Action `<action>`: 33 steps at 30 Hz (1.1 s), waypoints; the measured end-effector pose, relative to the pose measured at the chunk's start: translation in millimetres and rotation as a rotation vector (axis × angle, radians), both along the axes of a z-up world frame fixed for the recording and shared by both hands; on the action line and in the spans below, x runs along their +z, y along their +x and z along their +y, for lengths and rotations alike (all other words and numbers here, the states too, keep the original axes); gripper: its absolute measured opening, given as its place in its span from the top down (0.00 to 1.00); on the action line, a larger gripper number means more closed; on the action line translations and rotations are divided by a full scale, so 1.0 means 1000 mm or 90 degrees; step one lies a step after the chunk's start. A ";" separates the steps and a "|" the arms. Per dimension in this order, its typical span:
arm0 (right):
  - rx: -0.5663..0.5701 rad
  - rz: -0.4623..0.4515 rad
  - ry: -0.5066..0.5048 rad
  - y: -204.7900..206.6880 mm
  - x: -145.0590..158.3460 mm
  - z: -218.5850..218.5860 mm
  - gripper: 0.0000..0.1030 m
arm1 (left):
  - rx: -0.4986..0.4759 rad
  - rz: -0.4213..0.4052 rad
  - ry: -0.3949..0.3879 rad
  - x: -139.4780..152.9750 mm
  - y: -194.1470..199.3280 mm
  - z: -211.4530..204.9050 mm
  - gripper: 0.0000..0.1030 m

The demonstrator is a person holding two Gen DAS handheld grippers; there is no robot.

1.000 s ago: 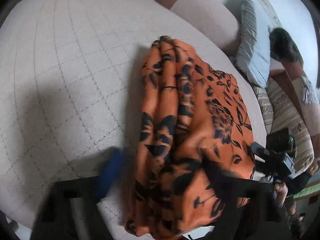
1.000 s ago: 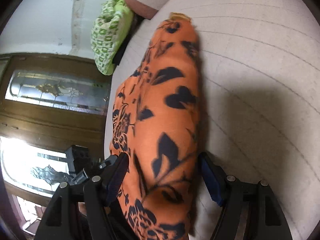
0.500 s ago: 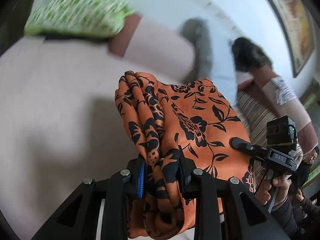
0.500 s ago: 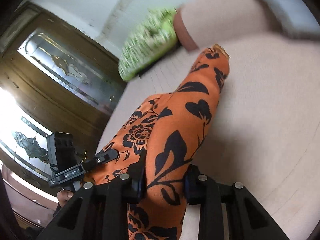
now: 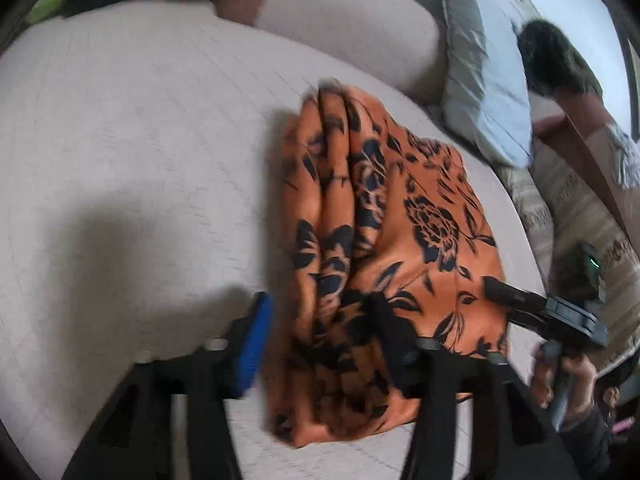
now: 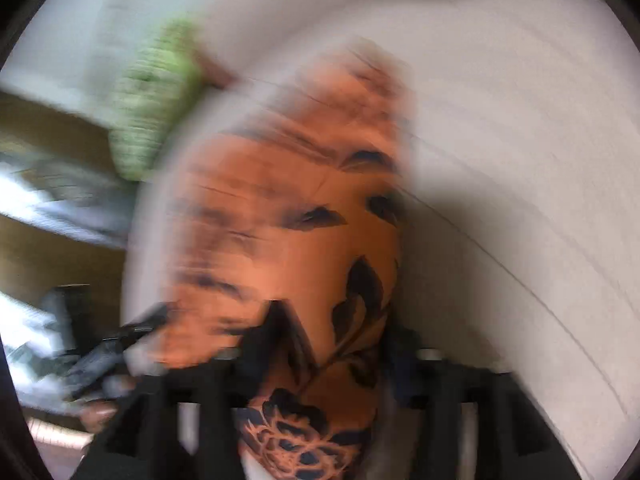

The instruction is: Fold small clothes

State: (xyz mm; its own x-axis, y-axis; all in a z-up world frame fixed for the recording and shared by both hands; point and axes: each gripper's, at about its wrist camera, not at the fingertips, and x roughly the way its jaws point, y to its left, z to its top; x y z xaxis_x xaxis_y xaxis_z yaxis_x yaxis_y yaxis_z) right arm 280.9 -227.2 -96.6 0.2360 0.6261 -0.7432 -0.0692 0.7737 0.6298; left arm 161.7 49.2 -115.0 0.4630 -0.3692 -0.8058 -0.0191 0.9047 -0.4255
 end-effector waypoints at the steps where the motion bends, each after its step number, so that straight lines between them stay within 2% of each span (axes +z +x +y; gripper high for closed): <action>1: -0.008 -0.023 0.013 -0.004 0.006 -0.003 0.43 | 0.010 -0.017 0.014 0.008 -0.004 0.006 0.37; 3: -0.037 -0.094 -0.018 -0.016 0.034 -0.006 0.42 | 0.026 -0.064 0.042 0.033 -0.013 0.016 0.36; 5: -0.063 -0.159 -0.023 -0.029 0.068 -0.003 0.40 | 0.027 -0.104 0.057 0.053 -0.022 0.016 0.30; 7: -0.048 -0.195 0.011 -0.041 0.090 0.007 0.37 | 0.016 -0.136 0.063 0.063 -0.031 0.008 0.25; 9: -0.015 -0.214 0.033 -0.058 0.097 0.019 0.35 | -0.006 -0.141 0.087 0.058 -0.034 -0.010 0.20; 10: 0.001 -0.218 0.037 -0.065 0.095 0.028 0.31 | -0.016 -0.131 0.105 0.051 -0.035 -0.012 0.15; 11: 0.012 -0.205 0.027 -0.071 0.085 0.039 0.28 | -0.025 -0.106 0.135 0.036 -0.031 -0.021 0.14; 12: 0.019 -0.185 0.011 -0.077 0.074 0.042 0.27 | -0.027 -0.051 0.187 0.011 -0.025 -0.030 0.14; 13: 0.030 -0.147 -0.027 -0.076 0.056 0.049 0.27 | -0.033 0.006 0.214 -0.008 -0.021 -0.035 0.14; 14: 0.033 -0.111 -0.085 -0.075 0.036 0.056 0.27 | -0.034 0.027 0.208 -0.015 -0.020 -0.036 0.14; 15: 0.035 -0.120 -0.098 -0.078 0.035 0.057 0.27 | -0.012 0.019 0.186 -0.011 -0.024 -0.032 0.14; 17: 0.040 -0.152 -0.134 -0.086 0.052 0.065 0.27 | 0.023 -0.013 0.183 0.011 -0.035 -0.026 0.14; 20: 0.040 -0.237 -0.207 -0.106 0.094 0.070 0.25 | 0.024 -0.070 0.220 0.051 -0.053 -0.030 0.13; 22: 0.023 -0.274 -0.267 -0.121 0.115 0.069 0.12 | 0.031 -0.099 0.250 0.074 -0.070 -0.035 0.09; 24: 0.003 -0.284 -0.315 -0.135 0.126 0.064 0.11 | 0.035 -0.115 0.263 0.089 -0.085 -0.040 0.08; 27: -0.036 -0.303 -0.356 -0.156 0.142 0.062 0.00 | 0.037 -0.142 0.266 0.109 -0.110 -0.049 0.08; 33: -0.059 -0.316 -0.381 -0.193 0.167 0.048 0.00 | 0.052 -0.180 0.266 0.131 -0.138 -0.059 0.07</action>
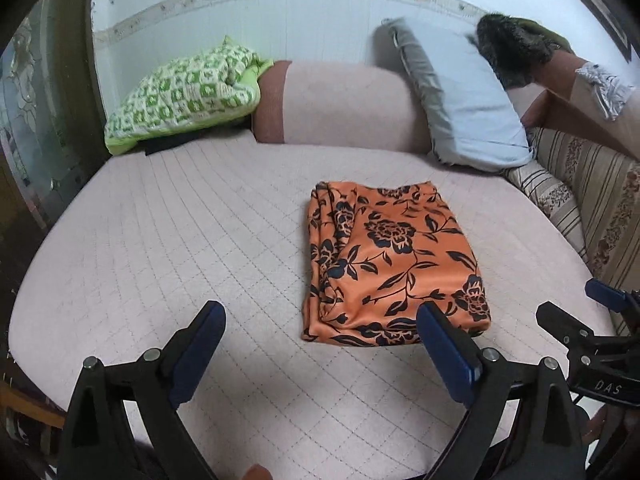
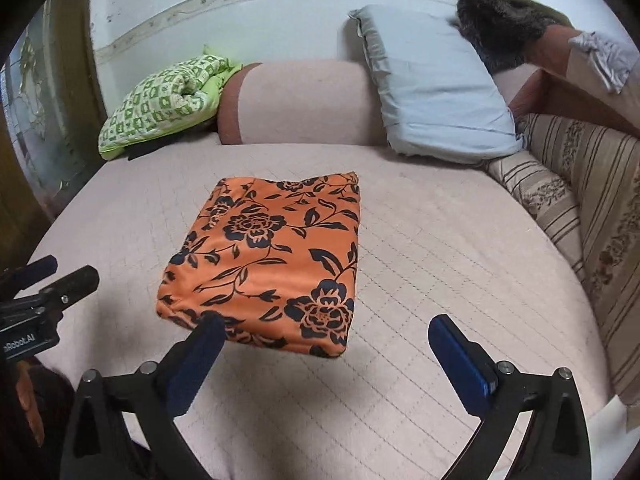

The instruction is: Fold small clothes

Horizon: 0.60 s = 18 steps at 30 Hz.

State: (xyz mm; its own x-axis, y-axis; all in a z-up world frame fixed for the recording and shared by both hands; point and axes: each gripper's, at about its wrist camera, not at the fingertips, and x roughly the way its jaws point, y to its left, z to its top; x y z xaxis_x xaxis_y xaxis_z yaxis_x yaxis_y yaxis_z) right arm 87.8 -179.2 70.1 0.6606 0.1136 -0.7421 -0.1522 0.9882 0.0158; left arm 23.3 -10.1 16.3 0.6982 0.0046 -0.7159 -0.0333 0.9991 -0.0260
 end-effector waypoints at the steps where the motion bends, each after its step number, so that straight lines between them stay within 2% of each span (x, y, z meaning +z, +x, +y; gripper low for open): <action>1: 0.001 -0.003 -0.004 -0.005 0.005 -0.002 0.00 | 0.003 -0.005 0.007 0.001 -0.002 -0.002 0.07; 11: 0.018 -0.036 -0.030 -0.037 0.029 0.009 0.00 | 0.006 -0.019 0.024 0.017 -0.026 -0.011 0.06; 13: 0.023 -0.042 -0.035 -0.040 0.032 0.011 0.00 | 0.004 -0.020 0.022 0.021 -0.029 -0.013 0.02; 18: 0.038 -0.038 -0.047 -0.038 0.032 0.014 0.00 | 0.003 -0.017 0.019 0.029 -0.028 -0.016 0.00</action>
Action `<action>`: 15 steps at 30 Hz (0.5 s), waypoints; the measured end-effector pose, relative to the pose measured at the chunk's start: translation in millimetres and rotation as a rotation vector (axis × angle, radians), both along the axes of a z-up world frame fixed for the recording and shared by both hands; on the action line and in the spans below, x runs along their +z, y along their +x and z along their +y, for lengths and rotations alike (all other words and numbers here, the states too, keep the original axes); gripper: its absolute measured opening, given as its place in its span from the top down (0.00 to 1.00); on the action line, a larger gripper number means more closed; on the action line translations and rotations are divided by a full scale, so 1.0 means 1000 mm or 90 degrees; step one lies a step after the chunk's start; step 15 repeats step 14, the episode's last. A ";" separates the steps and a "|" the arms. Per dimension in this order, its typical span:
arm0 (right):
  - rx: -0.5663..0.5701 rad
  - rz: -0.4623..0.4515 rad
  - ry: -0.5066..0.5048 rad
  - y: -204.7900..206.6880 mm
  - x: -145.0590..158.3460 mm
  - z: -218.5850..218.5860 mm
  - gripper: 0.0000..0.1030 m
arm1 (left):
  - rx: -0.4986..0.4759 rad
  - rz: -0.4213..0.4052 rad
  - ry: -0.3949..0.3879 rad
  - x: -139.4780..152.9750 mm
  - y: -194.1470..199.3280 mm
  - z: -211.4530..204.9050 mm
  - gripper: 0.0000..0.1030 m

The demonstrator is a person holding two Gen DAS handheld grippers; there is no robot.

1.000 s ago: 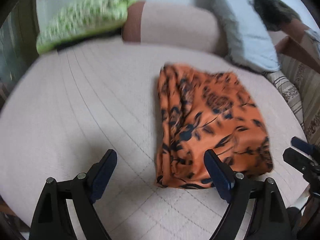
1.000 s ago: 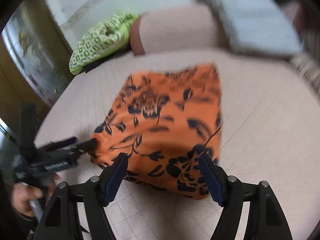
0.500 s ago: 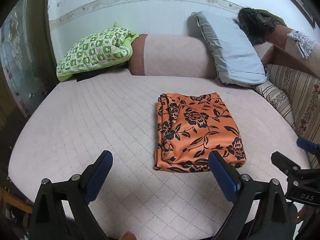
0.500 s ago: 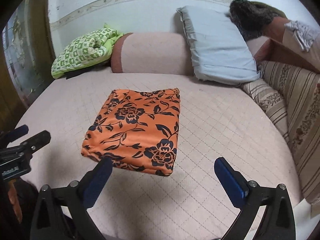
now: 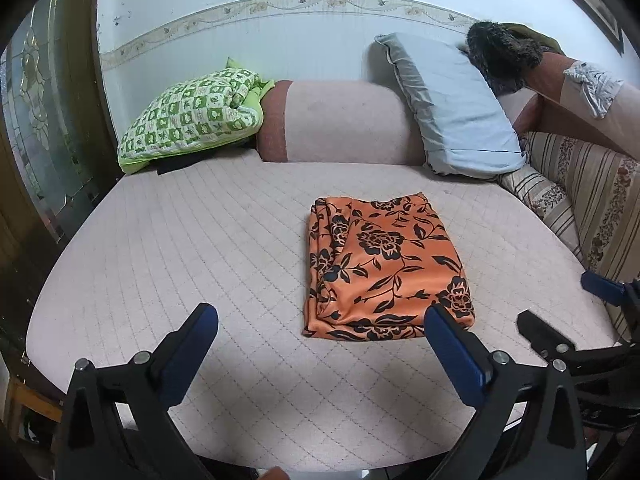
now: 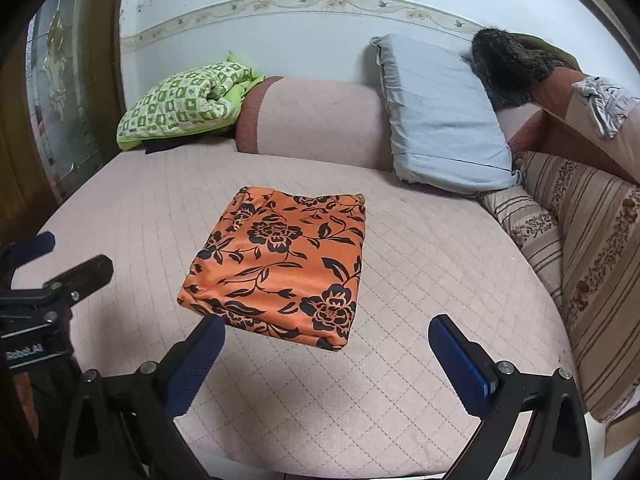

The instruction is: Fold small clothes

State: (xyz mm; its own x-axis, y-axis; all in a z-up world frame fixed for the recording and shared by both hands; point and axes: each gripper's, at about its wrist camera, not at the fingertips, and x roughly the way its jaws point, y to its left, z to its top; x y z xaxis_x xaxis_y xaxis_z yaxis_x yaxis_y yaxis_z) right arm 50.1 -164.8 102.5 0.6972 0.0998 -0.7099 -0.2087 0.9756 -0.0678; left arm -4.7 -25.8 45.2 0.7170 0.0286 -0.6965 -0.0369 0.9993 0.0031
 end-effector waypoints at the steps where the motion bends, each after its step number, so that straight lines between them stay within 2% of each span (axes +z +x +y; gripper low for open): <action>1: 0.002 0.004 -0.003 0.001 -0.001 0.000 0.00 | 0.000 0.008 -0.006 0.000 0.003 0.000 0.00; 6: 0.009 0.016 -0.011 0.008 -0.009 0.001 0.00 | 0.013 0.016 0.024 -0.005 0.013 -0.006 0.00; 9: 0.009 0.017 -0.009 0.011 -0.010 0.001 0.00 | 0.004 0.036 0.004 -0.010 0.022 -0.007 0.00; 15: 0.006 0.021 -0.007 0.020 -0.014 0.001 0.00 | 0.001 0.038 0.007 -0.014 0.026 -0.008 0.00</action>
